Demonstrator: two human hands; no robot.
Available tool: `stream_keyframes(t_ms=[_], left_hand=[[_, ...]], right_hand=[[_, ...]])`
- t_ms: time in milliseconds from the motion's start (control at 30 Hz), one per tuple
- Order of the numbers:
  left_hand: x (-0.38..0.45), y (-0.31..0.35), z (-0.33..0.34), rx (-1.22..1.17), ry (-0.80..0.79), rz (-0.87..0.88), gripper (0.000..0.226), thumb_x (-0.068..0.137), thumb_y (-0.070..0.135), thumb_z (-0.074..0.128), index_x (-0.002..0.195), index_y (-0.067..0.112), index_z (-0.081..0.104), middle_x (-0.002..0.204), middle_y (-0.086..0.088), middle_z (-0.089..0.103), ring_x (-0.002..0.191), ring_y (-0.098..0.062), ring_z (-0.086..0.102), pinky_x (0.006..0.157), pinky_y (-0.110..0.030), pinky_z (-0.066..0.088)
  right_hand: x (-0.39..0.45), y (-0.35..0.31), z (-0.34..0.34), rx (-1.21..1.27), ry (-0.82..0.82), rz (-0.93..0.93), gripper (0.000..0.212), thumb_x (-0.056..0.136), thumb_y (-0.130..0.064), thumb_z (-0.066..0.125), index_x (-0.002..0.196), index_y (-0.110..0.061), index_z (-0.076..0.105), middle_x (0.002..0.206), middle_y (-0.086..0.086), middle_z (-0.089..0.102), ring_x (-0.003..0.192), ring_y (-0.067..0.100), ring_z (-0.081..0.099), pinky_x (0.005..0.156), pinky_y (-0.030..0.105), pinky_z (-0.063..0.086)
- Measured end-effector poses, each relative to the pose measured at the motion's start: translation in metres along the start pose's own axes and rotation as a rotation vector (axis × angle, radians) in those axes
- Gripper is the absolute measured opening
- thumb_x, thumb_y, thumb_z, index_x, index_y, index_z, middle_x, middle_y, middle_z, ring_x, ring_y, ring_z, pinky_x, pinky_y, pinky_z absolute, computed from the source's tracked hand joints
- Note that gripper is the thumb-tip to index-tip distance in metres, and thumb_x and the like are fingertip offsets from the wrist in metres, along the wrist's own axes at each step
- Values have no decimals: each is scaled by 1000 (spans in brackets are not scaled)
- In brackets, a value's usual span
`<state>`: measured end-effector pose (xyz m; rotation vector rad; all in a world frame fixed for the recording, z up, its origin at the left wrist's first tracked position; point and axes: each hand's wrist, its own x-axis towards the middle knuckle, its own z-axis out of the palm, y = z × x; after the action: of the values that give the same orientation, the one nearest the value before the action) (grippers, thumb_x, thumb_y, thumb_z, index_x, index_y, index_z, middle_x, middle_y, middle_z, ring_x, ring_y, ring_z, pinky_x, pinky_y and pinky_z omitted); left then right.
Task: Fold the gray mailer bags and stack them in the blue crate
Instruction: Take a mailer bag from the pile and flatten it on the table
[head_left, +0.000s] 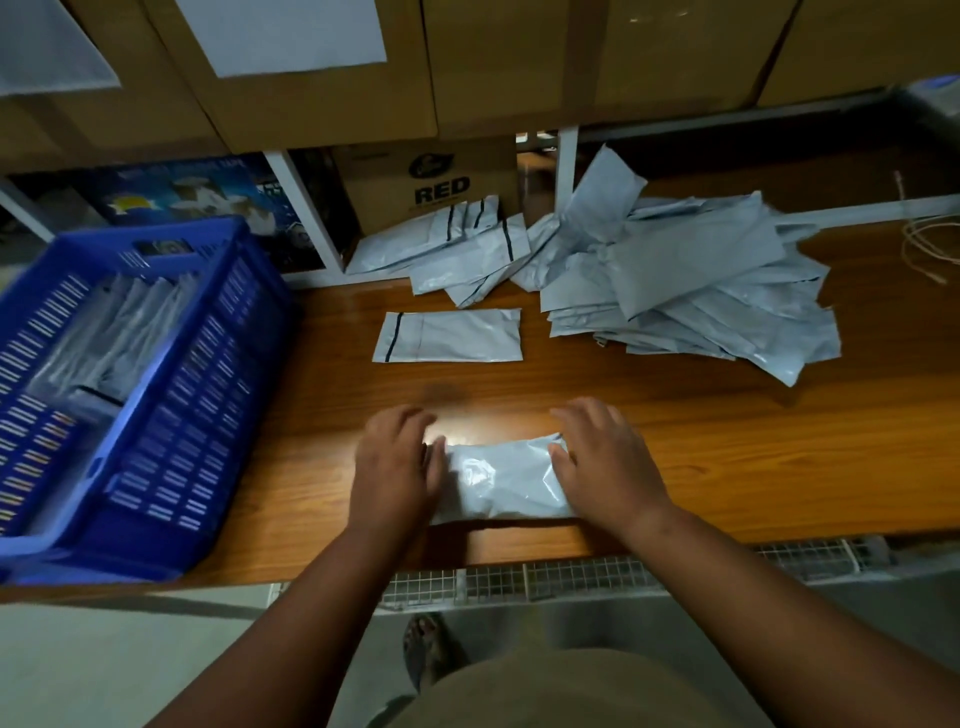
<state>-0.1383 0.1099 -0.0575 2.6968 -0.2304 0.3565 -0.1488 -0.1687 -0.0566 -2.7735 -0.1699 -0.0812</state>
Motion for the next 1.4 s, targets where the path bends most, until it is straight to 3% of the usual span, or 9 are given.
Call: stream_keyframes(t_ms=[100,200,300,400,467,700,1000,1400], left_hand=[[-18,27,17,95,-101,235,50,104,39,57,147,14,58,161,-12,46,154,-31,36,125,-50,32],[-30,54,41,153,-255,289,65,103,38,48,160,6,42,170,-19,32,161,-34,20,129,-56,21],[-34,60,53,221,-367,298,74,103,42,38,167,6,25,174,-18,22,164,-31,7,132,-55,10],[-34,56,52,282,-416,323,82,99,46,37,168,6,18,175,-20,14,164,-33,0,131,-56,7],[-35,59,51,296,-433,335,87,98,50,36,168,5,14,175,-22,10,164,-36,-4,129,-59,7],[-26,62,53,339,-481,382,90,101,59,32,167,1,12,172,-30,13,162,-44,6,128,-61,13],[-26,48,64,321,-495,393,98,101,65,35,167,0,5,174,-28,-6,162,-41,-13,129,-60,9],[-22,46,69,246,-521,394,95,102,59,36,167,1,-1,175,-25,-8,163,-37,-12,130,-57,10]], right_hand=[[-8,-12,10,-79,-25,-92,52,107,-42,51,154,-24,43,171,8,30,160,30,25,129,52,25],[-8,-21,32,-118,-133,-170,55,108,-38,45,161,-23,37,176,10,21,164,30,12,132,53,3],[-9,-18,43,-76,-226,-164,57,109,-31,39,166,-25,32,177,6,22,165,24,10,130,46,-6],[-12,-12,49,-85,-237,-152,65,107,-39,15,168,-23,27,178,4,17,165,21,6,132,48,-2],[-14,-10,53,-104,-253,-163,69,106,-45,10,170,-21,20,179,4,8,165,20,-1,133,50,0],[-12,-7,58,-255,-304,-197,78,103,-49,17,171,-17,1,178,8,-13,164,24,-17,132,57,-1],[-10,-7,62,-280,-297,-190,78,106,-53,22,171,-13,7,178,12,-9,164,27,-14,131,59,4],[-9,-6,65,-266,-311,-192,81,106,-55,26,170,-11,4,177,15,-12,164,29,-16,130,61,4]])
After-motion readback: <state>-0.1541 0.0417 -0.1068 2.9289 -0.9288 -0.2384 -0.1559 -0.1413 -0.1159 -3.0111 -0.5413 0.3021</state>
